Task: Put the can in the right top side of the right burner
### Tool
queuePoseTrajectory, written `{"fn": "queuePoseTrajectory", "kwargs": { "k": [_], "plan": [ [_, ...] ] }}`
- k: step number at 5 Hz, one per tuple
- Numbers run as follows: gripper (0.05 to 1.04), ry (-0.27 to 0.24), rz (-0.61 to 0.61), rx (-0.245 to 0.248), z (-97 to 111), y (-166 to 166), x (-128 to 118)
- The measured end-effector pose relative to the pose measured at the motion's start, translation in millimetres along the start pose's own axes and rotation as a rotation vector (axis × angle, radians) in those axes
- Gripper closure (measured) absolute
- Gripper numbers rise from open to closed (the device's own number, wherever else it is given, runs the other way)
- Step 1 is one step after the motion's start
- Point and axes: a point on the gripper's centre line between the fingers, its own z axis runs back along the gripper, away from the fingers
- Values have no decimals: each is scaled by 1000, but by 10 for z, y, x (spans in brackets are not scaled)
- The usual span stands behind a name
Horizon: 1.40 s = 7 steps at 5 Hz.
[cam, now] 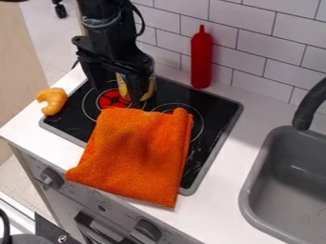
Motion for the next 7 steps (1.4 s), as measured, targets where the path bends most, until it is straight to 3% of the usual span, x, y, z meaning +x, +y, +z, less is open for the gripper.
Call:
{"fn": "queuePoseTrajectory", "kwargs": {
  "k": [1, 2, 4, 5, 7],
  "plan": [
    [85, 29, 14, -10, -59, -17, -46],
    [85, 58, 196, -20, -61, 200, -90],
    [85, 50, 576, -9, -109, 731, 10],
    [85, -41, 773, 43, -196, 998, 73],
    [85, -159, 1035, 111, -570, 1293, 449]
  ]
}}
